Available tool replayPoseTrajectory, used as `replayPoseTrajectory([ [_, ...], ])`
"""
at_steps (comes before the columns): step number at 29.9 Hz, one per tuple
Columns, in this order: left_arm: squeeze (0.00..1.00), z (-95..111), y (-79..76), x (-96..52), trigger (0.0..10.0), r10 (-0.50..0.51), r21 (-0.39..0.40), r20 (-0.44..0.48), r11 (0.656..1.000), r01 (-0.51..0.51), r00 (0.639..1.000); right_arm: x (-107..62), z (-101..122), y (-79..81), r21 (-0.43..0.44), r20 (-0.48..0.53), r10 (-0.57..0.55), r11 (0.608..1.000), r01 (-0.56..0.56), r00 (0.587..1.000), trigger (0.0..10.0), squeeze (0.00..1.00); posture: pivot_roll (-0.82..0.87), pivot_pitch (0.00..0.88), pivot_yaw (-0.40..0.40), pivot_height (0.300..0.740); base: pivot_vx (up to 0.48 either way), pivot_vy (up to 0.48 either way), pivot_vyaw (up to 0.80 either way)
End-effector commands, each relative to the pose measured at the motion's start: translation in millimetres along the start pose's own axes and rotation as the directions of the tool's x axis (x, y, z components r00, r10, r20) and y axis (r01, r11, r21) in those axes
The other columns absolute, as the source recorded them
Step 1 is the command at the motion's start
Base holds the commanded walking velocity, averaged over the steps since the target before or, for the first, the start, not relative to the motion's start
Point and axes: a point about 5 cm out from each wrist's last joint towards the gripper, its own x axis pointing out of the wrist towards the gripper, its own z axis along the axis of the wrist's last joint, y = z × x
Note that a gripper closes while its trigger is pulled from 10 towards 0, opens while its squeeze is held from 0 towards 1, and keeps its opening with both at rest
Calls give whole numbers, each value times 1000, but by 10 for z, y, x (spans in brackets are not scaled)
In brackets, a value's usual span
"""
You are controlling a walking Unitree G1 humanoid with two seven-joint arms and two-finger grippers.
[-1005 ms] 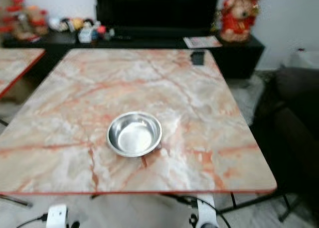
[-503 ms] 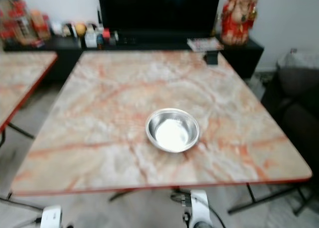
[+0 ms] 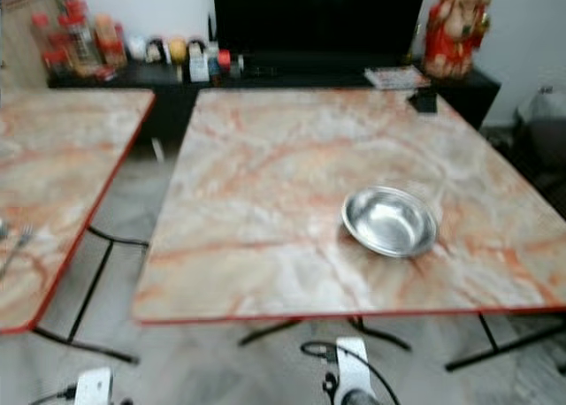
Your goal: Setting the table
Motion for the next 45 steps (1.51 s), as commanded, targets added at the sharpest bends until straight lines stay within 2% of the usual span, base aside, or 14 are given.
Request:
replayPoseTrajectory([
  [1,0,-43,23,-11,10000,7,-3,-20,1000,-7,1000,-3,-39,5,21,-18,-4,1000,4,1000,10000,0,16,0,-9,732,0,480,0],
  [17,0,-73,-20,-15,10000,4,-10,-30,1000,-4,1000,-3,-26,-11,0,-17,7,1000,-7,1000,10000,0,14,0,-20,732,0,480,0],
  [42,0,-78,17,-19,10000,-4,31,-38,1000,5,999,-4,-47,21,-1,-19,18,1000,-18,1000,10000,0,17,0,-8,732,0,480,0],
  [45,0,-57,6,-12,10000,-9,37,-32,999,10,999,-2,-34,19,-20,-19,23,1000,-23,1000,10000,0,21,0,-15,732,0,480,0],
])
